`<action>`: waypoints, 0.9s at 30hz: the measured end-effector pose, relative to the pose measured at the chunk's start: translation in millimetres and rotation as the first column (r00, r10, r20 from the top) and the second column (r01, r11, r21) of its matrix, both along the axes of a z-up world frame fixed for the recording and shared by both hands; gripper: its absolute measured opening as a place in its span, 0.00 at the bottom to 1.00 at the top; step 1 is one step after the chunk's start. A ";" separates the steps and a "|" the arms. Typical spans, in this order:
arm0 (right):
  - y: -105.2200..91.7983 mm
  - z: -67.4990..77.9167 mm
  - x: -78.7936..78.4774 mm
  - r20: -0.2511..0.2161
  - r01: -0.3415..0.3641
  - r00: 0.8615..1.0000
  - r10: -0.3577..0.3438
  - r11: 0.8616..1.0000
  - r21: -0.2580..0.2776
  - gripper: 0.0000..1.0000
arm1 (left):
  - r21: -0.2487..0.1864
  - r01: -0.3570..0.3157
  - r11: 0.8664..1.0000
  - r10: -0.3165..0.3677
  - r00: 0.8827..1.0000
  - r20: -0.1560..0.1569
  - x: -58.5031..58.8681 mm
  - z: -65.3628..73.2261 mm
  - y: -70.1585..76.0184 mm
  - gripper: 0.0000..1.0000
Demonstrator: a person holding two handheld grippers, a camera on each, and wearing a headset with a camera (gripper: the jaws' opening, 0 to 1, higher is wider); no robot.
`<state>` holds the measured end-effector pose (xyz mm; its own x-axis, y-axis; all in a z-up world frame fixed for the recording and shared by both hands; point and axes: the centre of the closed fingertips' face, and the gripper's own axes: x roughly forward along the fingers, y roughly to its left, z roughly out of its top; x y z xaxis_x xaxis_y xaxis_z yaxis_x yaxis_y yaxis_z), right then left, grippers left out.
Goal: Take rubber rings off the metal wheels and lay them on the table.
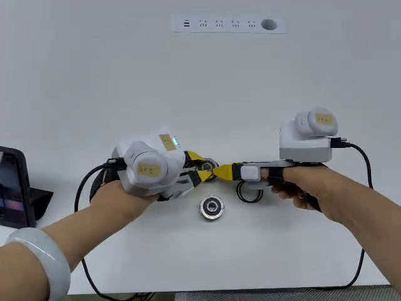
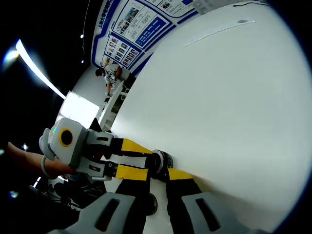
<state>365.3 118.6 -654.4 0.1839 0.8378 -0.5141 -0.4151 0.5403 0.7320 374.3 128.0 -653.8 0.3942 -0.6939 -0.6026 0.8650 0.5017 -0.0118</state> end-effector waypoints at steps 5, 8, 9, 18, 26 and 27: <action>-0.9 -0.8 -0.7 0.002 -0.004 1.000 0.004 1.000 -0.004 0.14 | -0.001 -0.001 1.000 0.001 1.000 0.000 -0.2 -0.1 0.0 0.13; -1.5 -0.7 -1.0 0.002 -0.003 1.000 0.003 1.000 -0.004 0.14 | -0.001 -0.001 1.000 0.001 1.000 0.000 -0.5 0.0 0.0 0.13; -1.6 -0.4 -1.0 0.001 -0.002 1.000 0.002 1.000 -0.003 0.14 | -0.001 -0.001 1.000 0.001 1.000 0.000 -0.5 0.0 0.0 0.13; -2.2 -5.2 2.4 0.009 0.012 1.000 -0.012 1.000 -0.014 0.17 | -0.003 -0.002 1.000 0.002 1.000 0.001 -0.3 -0.5 0.1 0.13; 4.0 -3.6 8.5 0.013 0.020 1.000 -0.020 1.000 -0.002 0.20 | -0.006 -0.003 1.000 0.003 1.000 0.001 -0.4 -0.4 0.1 0.13; 4.5 -3.5 8.1 0.013 0.018 1.000 -0.018 1.000 -0.001 0.20 | -0.006 -0.003 1.000 0.003 1.000 0.001 -0.5 0.2 -0.1 0.13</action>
